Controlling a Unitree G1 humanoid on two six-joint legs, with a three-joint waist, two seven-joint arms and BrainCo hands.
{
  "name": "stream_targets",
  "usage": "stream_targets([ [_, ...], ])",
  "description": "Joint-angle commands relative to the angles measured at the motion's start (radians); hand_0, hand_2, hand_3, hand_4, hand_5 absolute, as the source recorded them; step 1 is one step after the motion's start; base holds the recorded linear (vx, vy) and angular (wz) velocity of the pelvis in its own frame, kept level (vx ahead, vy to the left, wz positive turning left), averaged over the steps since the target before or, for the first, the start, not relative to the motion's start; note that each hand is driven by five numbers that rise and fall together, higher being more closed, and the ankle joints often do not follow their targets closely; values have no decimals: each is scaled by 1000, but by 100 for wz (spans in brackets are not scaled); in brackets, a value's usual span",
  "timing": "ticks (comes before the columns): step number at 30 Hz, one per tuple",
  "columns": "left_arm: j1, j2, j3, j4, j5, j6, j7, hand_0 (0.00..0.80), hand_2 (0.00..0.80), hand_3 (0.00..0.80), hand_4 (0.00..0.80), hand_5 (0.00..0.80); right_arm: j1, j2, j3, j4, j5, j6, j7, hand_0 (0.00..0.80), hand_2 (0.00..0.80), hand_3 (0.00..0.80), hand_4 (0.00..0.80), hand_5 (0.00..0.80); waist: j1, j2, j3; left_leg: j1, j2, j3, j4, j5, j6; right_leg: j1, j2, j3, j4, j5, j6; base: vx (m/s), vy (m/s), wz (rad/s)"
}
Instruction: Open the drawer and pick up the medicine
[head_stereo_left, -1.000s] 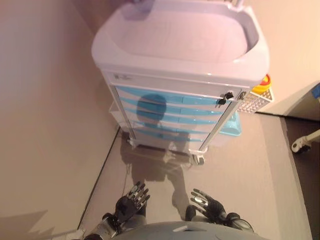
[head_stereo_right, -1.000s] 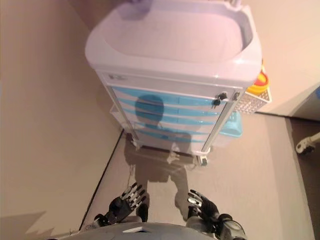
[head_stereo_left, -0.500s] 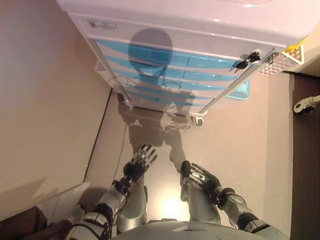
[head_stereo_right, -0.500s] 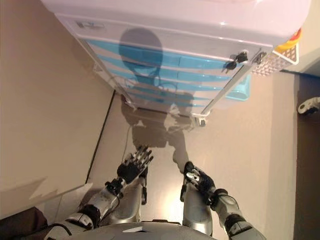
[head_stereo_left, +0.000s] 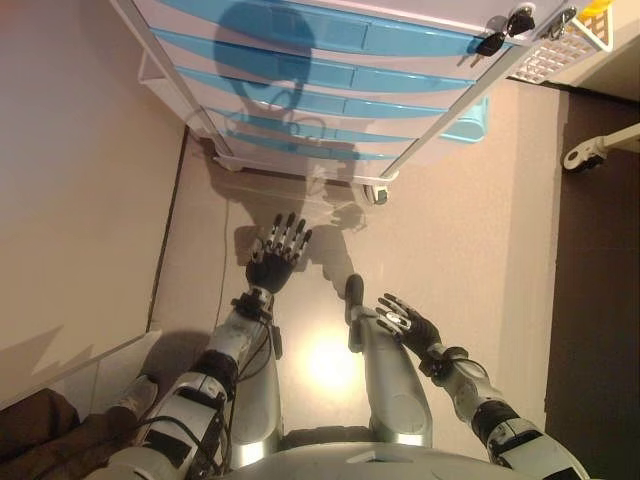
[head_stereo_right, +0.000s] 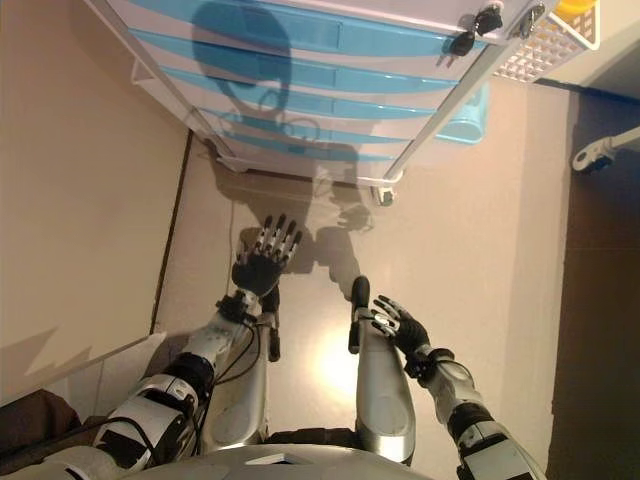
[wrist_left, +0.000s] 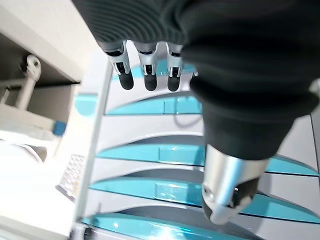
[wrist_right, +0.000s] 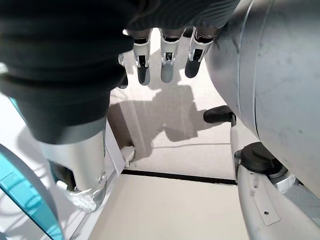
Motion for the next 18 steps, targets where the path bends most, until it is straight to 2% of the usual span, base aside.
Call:
stream_targets([
  [1, -58, 15, 54, -88, -93, -18, 49, 0, 0, 0, 0, 0, 68, -29, 82, -87, 21, 37, 2, 0, 0, 0, 0, 0, -26, -4, -6, -60, -42, 23, 60, -31, 47, -40, 40, -21, 44, 19, 9, 16, 16, -7],
  [12, -286, 126, 102, -52, -242, -17, 188, 0, 0, 0, 0, 0, 79, -53, 136, -108, 48, 40, 14, 0, 0, 0, 0, 0, -65, -27, -6, -115, -31, 52, 109, -48, 45, -87, 34, -8, 57, 28, 8, 31, 10, -3],
  [18, -384, 168, 94, -44, -262, -29, 247, 0, 0, 0, 0, 0, 92, -62, 167, -114, 71, 23, 20, 0, 0, 0, 0, 0, -79, -39, -6, -142, -27, 61, 139, -64, 44, -103, 32, -6, 56, 32, 4, 37, -12, -1],
])
